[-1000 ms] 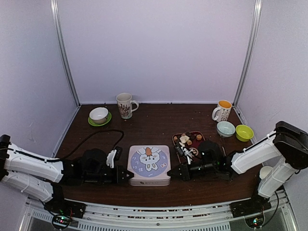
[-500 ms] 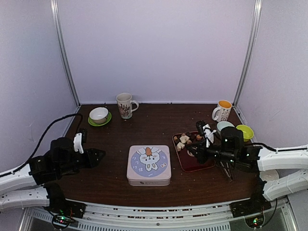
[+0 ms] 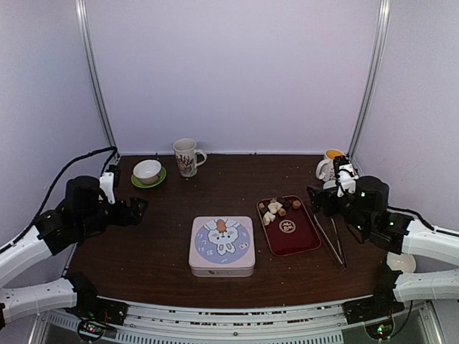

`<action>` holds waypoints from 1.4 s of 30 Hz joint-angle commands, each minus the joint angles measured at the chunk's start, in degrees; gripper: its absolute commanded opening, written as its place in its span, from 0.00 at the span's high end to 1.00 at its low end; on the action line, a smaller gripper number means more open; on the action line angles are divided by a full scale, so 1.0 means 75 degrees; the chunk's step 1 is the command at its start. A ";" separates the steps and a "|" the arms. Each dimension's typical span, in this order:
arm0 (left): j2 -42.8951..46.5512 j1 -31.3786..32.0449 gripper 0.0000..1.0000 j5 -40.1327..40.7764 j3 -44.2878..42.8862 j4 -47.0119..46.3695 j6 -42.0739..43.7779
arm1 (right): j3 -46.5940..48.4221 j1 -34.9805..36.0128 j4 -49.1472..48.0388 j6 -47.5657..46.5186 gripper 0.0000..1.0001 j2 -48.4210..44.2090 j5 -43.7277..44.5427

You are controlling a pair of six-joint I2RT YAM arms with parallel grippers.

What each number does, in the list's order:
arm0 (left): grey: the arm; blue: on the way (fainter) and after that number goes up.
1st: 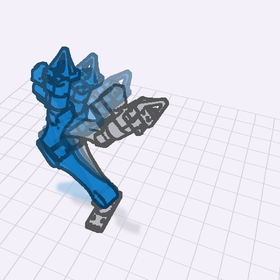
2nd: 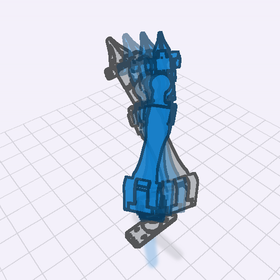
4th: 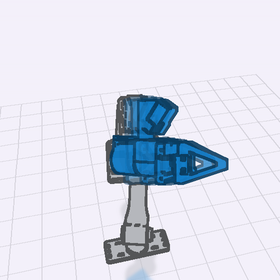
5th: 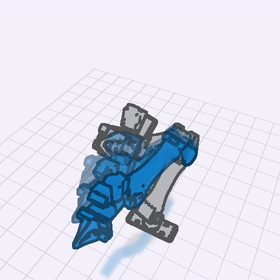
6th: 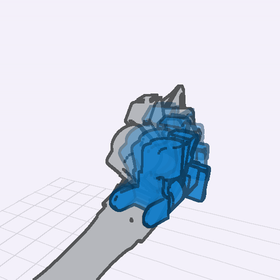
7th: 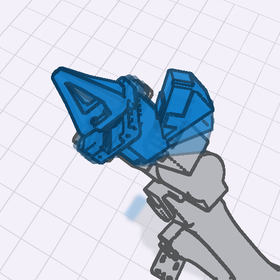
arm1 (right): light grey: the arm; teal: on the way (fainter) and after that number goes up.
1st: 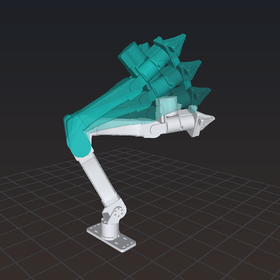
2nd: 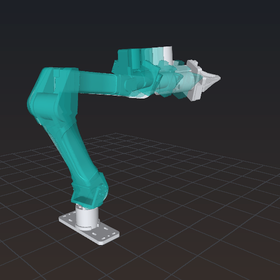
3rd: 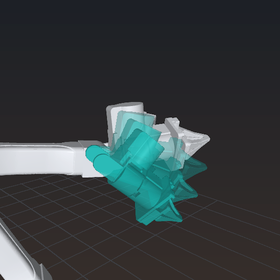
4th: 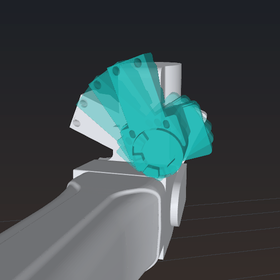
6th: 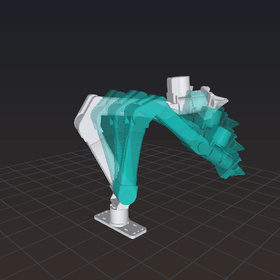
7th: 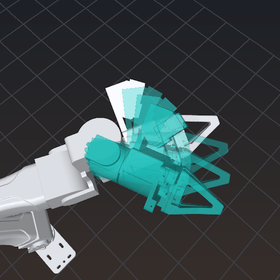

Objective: Pack the chocolate
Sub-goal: Press the box lid onto the packing box, then reset both arms

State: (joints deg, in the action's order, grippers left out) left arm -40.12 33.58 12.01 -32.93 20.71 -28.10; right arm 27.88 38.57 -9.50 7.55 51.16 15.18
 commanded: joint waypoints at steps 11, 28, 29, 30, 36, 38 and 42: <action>-0.0661 -0.2025 0.02 0.1969 0.0010 -0.1843 0.2497 | -0.2117 -0.2041 -0.3753 -0.1868 0.00 -0.0688 0.1308; -0.2489 -0.3409 0.02 0.1311 0.1270 -0.5526 0.3536 | -0.1978 -0.3748 -0.6154 -0.1493 0.00 0.2248 -0.0261; -0.2577 -0.3599 0.02 0.1106 0.1384 -0.5760 0.3456 | -0.2013 -0.3784 -0.6332 -0.1525 0.00 0.2400 -0.0318; -0.2645 -0.3778 0.02 0.0911 0.1533 -0.6082 0.3366 | -0.2028 -0.3817 -0.6536 -0.1555 0.00 0.2569 -0.0399; -0.3146 -0.4177 0.02 0.0236 0.2077 -0.7596 0.3568 | -0.1431 -0.4181 -0.6053 -0.1329 0.00 0.3148 -0.0887; -0.3306 -0.4193 0.02 0.0190 0.1975 -0.7621 0.3670 | -0.1393 -0.4513 -0.6054 -0.0997 0.00 0.3314 -0.1223; -0.3852 -0.4390 0.02 -0.0082 0.1538 -0.7531 0.3775 | -0.1748 -0.4603 -0.6856 -0.0991 0.00 0.3468 -0.1266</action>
State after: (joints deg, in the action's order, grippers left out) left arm -66.04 2.17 14.92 -17.69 -30.15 -1.61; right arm 15.68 4.82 -57.82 -1.32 76.73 8.38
